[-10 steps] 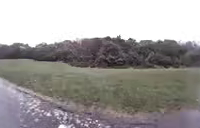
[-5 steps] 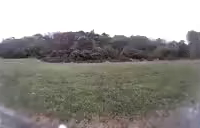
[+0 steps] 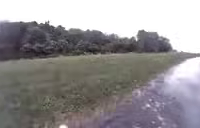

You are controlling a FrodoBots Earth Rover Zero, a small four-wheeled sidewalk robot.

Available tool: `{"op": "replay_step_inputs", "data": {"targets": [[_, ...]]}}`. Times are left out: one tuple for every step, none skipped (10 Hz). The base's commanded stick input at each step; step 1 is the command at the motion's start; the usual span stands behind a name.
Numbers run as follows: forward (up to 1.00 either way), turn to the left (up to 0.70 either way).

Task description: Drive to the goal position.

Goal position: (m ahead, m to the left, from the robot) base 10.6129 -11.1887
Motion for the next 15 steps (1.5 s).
{"op": "replay_step_inputs", "data": {"targets": [[-0.45, 0.12], [0.00, 0.00], [0.00, 0.00], [0.00, 0.00], [0.00, 0.00], [0.00, 0.00], [0.00, 0.00], [0.00, 0.00], [0.00, 0.00], [0.55, 0.00], [1.00, -0.27], [1.00, -0.27], [1.00, -0.27], [1.00, -0.27], [1.00, -0.27]]}}
